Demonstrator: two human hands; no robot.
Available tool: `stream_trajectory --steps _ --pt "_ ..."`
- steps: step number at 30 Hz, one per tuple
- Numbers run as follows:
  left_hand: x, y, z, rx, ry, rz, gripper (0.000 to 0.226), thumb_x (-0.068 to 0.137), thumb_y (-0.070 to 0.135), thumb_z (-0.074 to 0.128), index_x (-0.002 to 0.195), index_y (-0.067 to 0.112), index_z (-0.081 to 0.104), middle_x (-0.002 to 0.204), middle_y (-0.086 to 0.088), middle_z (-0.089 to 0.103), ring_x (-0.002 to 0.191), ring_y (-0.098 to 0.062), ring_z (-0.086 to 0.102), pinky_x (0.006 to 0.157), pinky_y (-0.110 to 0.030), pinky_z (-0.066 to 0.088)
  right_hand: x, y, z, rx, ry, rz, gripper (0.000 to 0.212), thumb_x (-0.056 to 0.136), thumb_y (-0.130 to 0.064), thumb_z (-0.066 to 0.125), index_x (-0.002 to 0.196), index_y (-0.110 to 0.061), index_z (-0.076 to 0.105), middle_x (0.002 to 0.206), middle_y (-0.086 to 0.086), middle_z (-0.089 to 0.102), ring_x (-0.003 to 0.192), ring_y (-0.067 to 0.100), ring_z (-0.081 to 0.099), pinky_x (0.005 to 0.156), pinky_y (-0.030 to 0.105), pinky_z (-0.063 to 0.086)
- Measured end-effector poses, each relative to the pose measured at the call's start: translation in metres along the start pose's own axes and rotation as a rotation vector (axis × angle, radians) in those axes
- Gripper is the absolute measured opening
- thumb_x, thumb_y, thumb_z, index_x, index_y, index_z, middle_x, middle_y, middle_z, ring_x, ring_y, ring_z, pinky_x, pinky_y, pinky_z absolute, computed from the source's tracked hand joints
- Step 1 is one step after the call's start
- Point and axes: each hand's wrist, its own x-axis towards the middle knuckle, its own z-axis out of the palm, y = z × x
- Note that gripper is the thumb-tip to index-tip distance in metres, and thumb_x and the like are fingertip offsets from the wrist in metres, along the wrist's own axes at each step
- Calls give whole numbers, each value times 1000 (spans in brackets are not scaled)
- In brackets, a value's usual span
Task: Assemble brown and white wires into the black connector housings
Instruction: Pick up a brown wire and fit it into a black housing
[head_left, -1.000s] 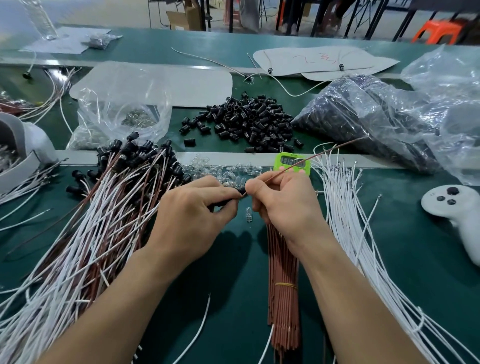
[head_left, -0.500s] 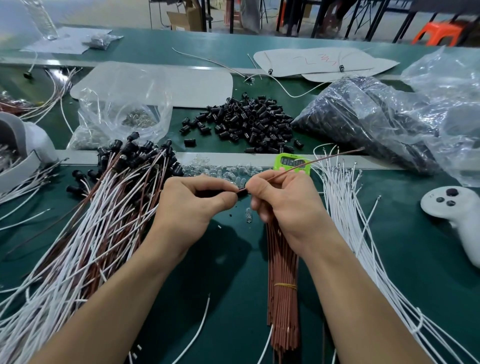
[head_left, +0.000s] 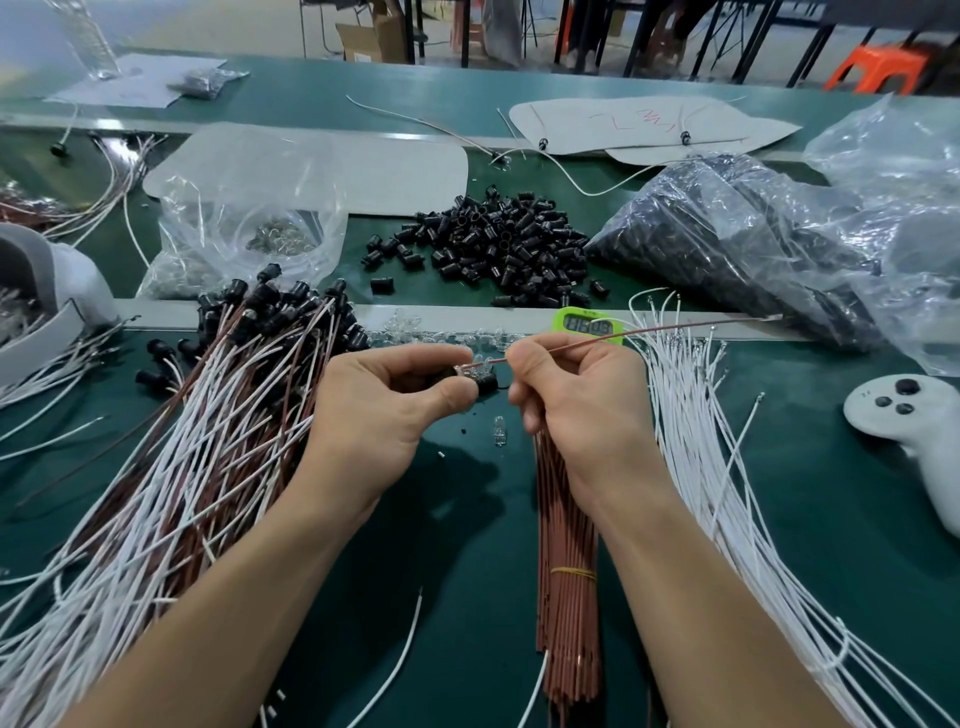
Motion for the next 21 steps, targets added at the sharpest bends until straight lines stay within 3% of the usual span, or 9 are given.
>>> stream_trajectory --steps 8,21 --pt "-1 3 1 -4 19 44 29 66 -2 87 75 25 82 74 0 78 66 -7 71 65 -15 56 -1 2 1 -36 0 -40 22 93 -8 73 73 -16 72 56 6 66 38 15 47 41 23 40" --pt "-1 2 1 60 21 46 28 67 -1 90 85 19 82 79 -4 79 73 -18 77 70 -22 60 -2 5 6 -64 -29 -76 20 91 -8 74 72 -16 73 55 6 66 38 16 48 40 23 41"
